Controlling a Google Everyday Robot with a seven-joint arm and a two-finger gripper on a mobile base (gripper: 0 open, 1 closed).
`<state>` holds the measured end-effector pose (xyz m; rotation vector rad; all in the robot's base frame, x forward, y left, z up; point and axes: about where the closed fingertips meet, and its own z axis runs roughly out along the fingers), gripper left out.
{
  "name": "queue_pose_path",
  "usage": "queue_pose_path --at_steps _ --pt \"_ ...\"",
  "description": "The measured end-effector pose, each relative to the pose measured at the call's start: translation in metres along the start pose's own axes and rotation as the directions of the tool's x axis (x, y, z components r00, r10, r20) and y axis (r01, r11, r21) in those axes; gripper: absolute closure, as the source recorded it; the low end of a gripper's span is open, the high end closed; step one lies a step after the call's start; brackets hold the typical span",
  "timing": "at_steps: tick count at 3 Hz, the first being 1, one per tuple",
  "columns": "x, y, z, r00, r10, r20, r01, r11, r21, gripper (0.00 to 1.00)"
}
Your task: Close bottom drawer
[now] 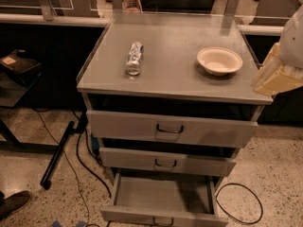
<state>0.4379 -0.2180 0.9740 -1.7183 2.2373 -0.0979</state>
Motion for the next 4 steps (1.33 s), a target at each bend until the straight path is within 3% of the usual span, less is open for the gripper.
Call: queue_pose_path --at_steps 1,2,3,4 --pt "0.016 0.024 0.029 0.999 0.046 0.002 -0.046 0.9968 -0.066 1.0" --pt "0.047 0.068 0.076 0.992 0.121 -0.017 -0.123 0.9787 -0.165 1.0" --pt "0.074 0.114 0.127 0.985 0.162 -0.054 -0.171 0.9456 -0.277 1.0" --pt "0.074 0.114 0.127 0.985 0.162 -0.054 -0.171 0.9456 -0.277 1.0"
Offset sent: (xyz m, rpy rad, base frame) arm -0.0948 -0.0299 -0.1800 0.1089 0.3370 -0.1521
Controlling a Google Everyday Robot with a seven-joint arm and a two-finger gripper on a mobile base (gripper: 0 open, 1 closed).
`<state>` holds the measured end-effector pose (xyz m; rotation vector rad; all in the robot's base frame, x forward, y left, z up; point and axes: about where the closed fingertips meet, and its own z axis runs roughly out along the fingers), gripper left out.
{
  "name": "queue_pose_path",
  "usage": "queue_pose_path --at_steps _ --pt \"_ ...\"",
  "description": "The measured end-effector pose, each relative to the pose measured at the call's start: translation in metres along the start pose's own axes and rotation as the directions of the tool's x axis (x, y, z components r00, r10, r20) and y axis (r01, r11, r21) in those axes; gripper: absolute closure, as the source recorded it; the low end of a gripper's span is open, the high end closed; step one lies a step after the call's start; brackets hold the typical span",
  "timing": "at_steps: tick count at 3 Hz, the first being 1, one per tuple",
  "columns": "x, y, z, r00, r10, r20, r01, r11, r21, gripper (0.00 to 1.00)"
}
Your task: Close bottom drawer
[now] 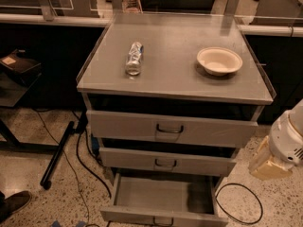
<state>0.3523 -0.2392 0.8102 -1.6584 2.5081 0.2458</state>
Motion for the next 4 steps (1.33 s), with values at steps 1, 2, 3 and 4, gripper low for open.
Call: queue_pose_path --at_steps 1,2,3,4 --pt "0.013 0.011 0.041 0.998 0.054 -0.01 -0.055 0.9972 -0.051 1.0" --pt "0.034 0.029 0.126 0.99 0.121 -0.077 -0.13 0.9854 -0.11 1.0" --pt "0.061 0.044 0.208 0.971 0.17 -0.169 -0.197 0.9671 -0.161 1.0" --pt "0.059 0.044 0.203 0.972 0.17 -0.164 -0.196 0.968 -0.157 1.0"
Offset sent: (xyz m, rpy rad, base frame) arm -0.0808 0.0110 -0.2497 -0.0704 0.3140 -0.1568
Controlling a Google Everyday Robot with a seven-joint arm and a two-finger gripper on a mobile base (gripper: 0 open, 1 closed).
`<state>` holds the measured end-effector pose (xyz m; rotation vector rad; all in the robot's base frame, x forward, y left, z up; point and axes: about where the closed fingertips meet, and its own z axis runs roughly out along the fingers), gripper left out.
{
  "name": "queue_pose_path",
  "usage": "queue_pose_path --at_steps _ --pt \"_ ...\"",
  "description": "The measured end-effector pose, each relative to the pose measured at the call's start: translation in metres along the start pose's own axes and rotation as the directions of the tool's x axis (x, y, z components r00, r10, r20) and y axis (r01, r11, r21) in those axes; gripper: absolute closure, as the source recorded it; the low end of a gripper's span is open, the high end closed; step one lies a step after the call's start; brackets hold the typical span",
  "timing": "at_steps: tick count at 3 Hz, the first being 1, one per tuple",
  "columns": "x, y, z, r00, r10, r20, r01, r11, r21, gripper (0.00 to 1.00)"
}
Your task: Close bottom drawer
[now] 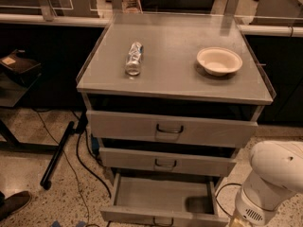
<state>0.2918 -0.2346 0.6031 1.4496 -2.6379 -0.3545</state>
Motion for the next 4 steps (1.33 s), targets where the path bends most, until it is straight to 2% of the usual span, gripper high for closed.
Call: queue_pose_path --at_steps 1,2,3,4 --pt "0.0 0.0 0.0 1.0 0.0 0.0 0.0 1.0 0.0 1.0" --pt "0.005 -0.007 0.048 0.999 0.051 -0.013 -0.052 0.9973 -0.052 1.0" --pt "0.011 -0.024 0.12 0.988 0.149 -0.034 -0.152 0.9828 -0.105 1.0" --pt "0.01 -0.036 0.173 0.977 0.209 -0.044 -0.214 0.965 -0.152 1.0"
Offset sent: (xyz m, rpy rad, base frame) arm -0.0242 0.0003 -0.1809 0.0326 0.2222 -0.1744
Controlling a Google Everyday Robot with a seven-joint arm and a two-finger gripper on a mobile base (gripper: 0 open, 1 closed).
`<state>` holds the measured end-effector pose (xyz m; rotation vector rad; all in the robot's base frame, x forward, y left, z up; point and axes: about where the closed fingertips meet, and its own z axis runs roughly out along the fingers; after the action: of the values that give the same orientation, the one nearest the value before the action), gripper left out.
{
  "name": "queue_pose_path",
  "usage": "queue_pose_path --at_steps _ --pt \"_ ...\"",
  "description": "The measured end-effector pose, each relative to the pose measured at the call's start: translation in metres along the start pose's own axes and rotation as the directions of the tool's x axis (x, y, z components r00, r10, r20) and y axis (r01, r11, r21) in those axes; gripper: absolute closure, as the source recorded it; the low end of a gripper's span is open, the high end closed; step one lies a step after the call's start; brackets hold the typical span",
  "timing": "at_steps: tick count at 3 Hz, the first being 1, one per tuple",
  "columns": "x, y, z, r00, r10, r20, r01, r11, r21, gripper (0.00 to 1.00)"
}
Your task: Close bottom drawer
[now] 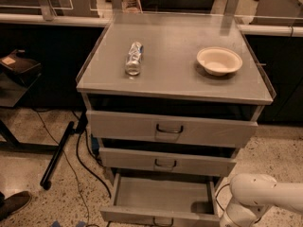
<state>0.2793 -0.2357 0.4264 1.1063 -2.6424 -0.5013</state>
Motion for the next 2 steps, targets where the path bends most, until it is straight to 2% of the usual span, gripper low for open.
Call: queue_pose_path --at_steps 1,2 --pt "0.0 0.0 0.0 1.0 0.0 0.0 0.0 1.0 0.0 1.0" --pt "-0.004 -0.012 0.019 0.998 0.061 0.032 -0.061 0.9981 -0.002 1.0"
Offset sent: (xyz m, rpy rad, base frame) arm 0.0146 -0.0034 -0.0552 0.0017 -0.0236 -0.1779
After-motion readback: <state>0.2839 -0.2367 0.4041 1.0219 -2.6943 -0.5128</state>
